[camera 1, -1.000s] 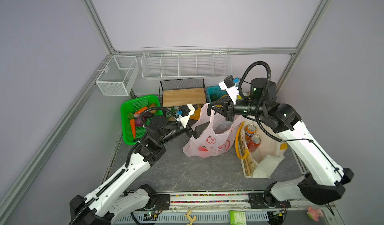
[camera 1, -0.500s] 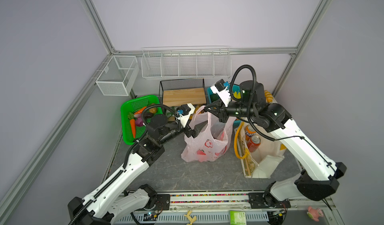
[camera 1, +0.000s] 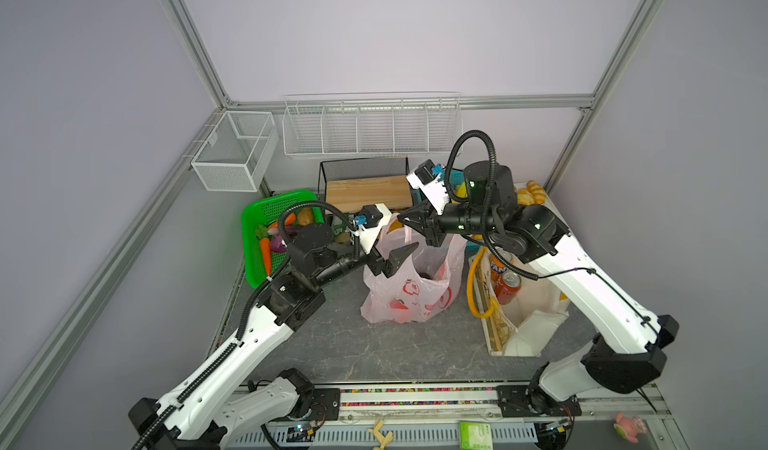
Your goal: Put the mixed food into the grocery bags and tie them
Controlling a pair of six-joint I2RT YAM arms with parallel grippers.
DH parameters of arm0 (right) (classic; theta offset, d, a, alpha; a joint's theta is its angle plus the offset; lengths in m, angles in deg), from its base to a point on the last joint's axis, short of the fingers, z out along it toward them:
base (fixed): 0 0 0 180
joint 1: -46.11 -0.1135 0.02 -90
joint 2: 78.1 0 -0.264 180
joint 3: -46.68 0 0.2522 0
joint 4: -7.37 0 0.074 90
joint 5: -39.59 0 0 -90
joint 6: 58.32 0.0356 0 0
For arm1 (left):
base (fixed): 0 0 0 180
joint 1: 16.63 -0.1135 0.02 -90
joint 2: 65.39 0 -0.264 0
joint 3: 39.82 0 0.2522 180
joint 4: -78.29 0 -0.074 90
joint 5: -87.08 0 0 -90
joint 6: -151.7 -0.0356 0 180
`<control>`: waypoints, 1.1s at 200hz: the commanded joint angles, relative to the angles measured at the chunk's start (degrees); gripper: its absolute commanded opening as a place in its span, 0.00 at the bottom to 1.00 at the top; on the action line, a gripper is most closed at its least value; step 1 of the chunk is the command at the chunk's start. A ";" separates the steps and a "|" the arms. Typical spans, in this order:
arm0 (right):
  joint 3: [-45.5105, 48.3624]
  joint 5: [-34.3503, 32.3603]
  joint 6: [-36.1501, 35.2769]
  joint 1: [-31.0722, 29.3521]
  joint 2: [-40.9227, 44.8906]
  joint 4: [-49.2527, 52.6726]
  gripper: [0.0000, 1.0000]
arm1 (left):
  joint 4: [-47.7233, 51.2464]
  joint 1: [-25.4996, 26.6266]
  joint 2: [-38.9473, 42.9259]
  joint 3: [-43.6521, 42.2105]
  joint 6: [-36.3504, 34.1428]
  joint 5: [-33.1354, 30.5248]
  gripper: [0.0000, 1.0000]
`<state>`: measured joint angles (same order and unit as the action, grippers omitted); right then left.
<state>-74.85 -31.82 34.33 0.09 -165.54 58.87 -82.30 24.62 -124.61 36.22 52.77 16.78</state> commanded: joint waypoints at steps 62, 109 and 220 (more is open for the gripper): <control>0.71 -5.14 1.48 -0.45 0.71 -2.97 0.18 | -4.55 0.58 -0.18 -2.15 3.42 -0.86 0.23; 16.22 -12.73 -1.57 1.79 11.63 -10.49 0.65 | -13.61 -1.83 1.94 -8.87 12.83 1.23 0.00; 51.33 -13.67 1.62 -8.75 17.44 -61.09 0.88 | -23.23 -2.32 4.24 -12.88 31.35 -4.48 0.00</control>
<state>-24.05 -43.41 32.95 -6.17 -147.14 12.88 -102.62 22.46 -121.31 24.11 80.35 13.50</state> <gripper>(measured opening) 0.882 0.047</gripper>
